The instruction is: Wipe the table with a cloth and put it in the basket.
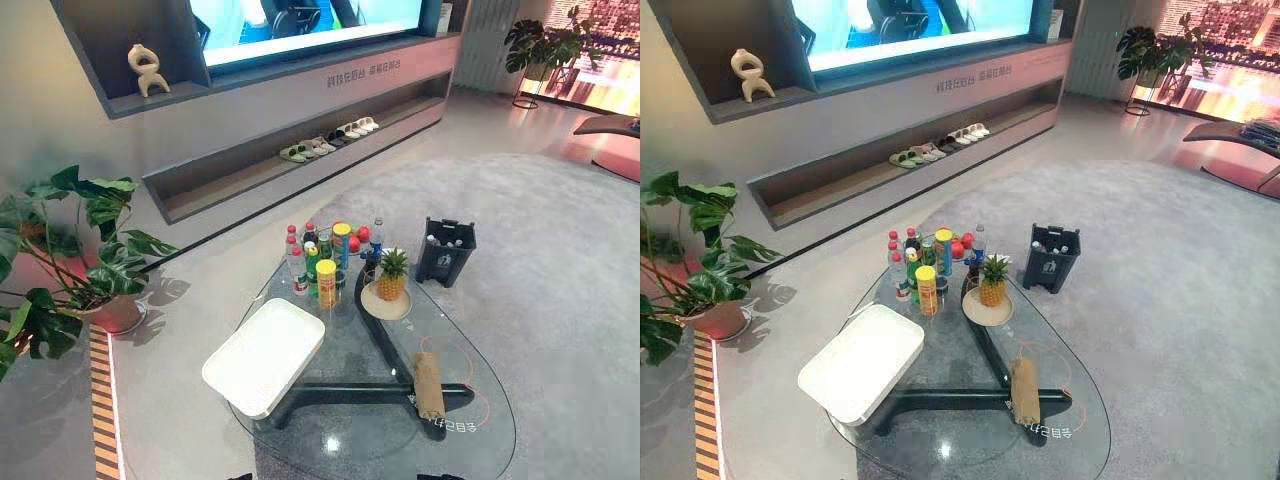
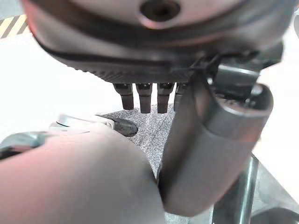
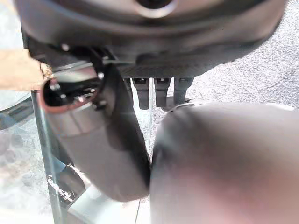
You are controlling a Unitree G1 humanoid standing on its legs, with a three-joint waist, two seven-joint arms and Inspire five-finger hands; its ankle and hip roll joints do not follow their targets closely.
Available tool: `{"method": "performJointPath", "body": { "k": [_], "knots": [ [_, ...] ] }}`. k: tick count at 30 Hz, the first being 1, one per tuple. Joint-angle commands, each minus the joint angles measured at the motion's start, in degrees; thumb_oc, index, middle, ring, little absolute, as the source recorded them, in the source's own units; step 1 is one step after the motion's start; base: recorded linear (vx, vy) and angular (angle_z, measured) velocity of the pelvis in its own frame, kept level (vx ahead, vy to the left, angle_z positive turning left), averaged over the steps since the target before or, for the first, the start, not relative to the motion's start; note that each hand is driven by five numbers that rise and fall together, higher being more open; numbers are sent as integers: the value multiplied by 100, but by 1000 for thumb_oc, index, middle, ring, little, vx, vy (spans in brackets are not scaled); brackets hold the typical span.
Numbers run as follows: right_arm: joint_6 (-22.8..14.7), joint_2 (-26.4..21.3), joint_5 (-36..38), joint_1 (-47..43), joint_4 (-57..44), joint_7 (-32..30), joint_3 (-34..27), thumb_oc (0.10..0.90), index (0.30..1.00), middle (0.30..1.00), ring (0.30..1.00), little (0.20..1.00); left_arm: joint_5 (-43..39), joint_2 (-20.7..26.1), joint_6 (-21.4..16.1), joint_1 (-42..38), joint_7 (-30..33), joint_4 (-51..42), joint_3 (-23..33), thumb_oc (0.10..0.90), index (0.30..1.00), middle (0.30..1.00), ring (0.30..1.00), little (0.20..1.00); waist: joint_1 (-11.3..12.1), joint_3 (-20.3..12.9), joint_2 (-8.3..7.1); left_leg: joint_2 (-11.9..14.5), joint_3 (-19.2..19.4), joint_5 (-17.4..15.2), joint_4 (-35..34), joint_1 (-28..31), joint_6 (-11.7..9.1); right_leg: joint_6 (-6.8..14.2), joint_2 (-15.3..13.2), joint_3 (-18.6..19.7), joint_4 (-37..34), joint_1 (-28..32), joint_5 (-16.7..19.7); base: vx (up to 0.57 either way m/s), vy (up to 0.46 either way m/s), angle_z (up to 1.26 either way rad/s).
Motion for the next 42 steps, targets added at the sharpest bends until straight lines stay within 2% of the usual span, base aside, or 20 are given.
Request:
{"method": "performJointPath", "body": {
  "k": [1,5,26,33,42],
  "knots": [
    [102,169,-130,-68,515,12,185,800,900,900,900,900,84,-198,118,-370,-18,521,47,800,900,900,900,900,0,66,-182,-379,408,-347,22,62,215,45,87,419,36,-83,-8,-96,303,-16],
    [54,163,-122,-51,542,18,159,800,900,900,900,900,-9,-202,-91,-342,-36,506,103,800,900,900,900,900,18,64,-185,-394,391,-339,22,55,216,49,85,423,34,-95,2,0,0,0],
    [-100,164,-250,-62,454,-13,214,800,900,900,900,900,82,-166,-174,-356,-37,595,193,800,900,900,900,900,7,112,-243,-385,450,-318,22,33,223,52,91,459,47,-141,40,0,0,0],
    [-432,171,-142,-64,320,-307,215,800,900,900,900,900,55,-173,-259,-314,-65,546,216,800,900,900,900,900,-14,201,-258,-349,567,-317,61,-3,217,51,89,445,110,-203,31,16,1,0],
    [-1424,80,300,-35,-659,-647,320,800,900,900,900,900,-23,-132,-276,-226,-27,352,109,800,900,900,900,900,-84,378,-282,-337,650,-332,123,-123,237,39,101,438,164,-343,16,0,0,0]
  ]
}}
